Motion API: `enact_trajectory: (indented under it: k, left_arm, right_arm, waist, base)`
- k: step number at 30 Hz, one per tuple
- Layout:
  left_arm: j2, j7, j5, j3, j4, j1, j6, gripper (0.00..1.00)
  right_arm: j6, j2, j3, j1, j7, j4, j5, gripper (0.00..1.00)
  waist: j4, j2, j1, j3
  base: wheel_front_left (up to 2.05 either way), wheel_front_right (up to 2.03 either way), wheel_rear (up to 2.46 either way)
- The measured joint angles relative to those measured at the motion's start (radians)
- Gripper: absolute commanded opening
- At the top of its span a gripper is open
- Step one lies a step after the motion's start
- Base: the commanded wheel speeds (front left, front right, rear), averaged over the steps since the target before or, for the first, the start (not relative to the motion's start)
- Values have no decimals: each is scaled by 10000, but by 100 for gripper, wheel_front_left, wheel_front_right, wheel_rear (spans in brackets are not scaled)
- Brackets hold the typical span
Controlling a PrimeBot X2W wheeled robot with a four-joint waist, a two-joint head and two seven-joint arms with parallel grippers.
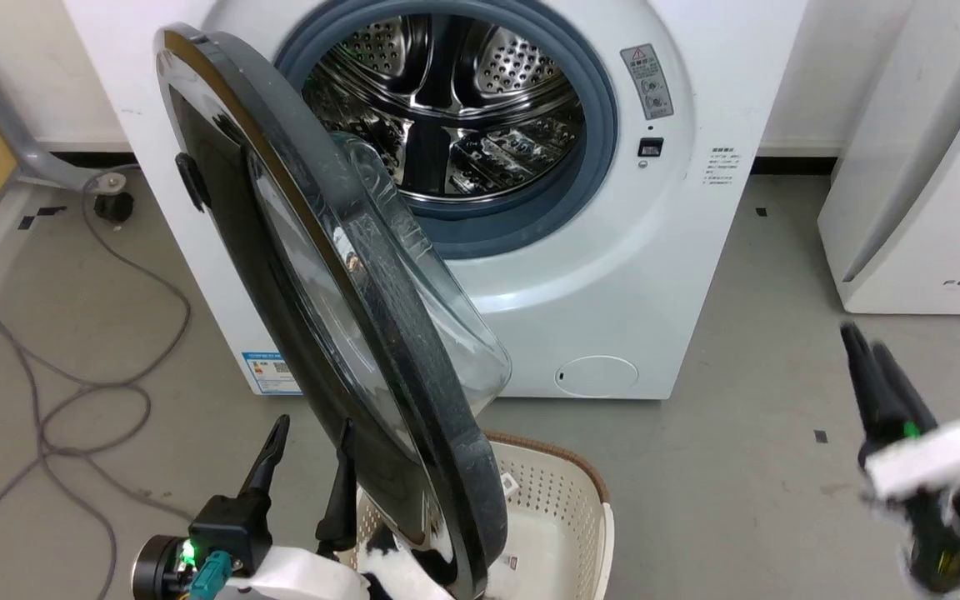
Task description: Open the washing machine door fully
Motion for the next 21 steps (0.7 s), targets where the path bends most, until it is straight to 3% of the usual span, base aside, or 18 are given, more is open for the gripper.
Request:
enact_trajectory:
  k: [6,11,13,17,21]
  left_arm:
    - [100,0,2,19,12,48,17,100]
    - [228,-2,2,40,46,66,21,100]
    - [263,-2,0,52,63,69,27,100]
    - [309,0,-4,92,82,73,29,100]
    - [341,-2,-10,88,136,85,59,100]
  right_arm:
    - [0,2025,-3852,2209,0,-1327,-5624,100]
    - [2,3745,-5626,3572,477,-3321,-10322,100]
    - [2,4142,-5902,3934,951,-4272,-11384,100]
    - [2,4263,-5877,4576,1565,-5701,-12696,100]
    - [2,4280,-5411,5339,1893,-6334,-13089,100]
  waist:
    - [16,0,0,-76]
    - [41,0,0,-126]
    - [47,0,0,-133]
    - [59,0,0,-159]
    - [59,0,0,-197]
  base:
    - [0,0,0]
    - [0,0,0]
    - [0,0,0]
    - [0,0,0]
    - [0,0,0]
